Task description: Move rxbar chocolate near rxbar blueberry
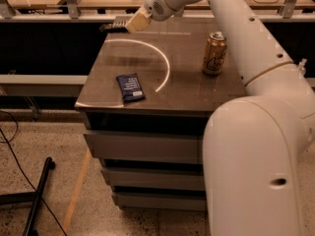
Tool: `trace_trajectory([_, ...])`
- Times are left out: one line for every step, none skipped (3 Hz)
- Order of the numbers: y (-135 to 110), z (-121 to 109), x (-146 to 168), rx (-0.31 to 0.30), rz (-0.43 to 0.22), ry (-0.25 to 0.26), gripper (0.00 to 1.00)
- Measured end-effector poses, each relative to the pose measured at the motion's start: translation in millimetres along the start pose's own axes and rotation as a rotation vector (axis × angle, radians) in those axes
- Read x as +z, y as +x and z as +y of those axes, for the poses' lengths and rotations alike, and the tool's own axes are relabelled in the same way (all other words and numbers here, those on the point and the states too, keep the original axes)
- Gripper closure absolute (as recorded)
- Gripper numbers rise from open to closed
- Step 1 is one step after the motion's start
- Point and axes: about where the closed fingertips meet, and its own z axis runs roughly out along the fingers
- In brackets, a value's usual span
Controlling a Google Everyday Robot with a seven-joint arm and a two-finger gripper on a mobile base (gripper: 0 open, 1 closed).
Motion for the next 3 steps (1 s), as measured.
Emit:
trace_trajectory([22,7,-28,0.030,-0.021,0.050,1.00])
trace_trajectory([46,23,-51,0.049,-0.044,0.093,1.00])
trace_trajectory([79,47,-66,0.082,-0.039,0.098,1.00])
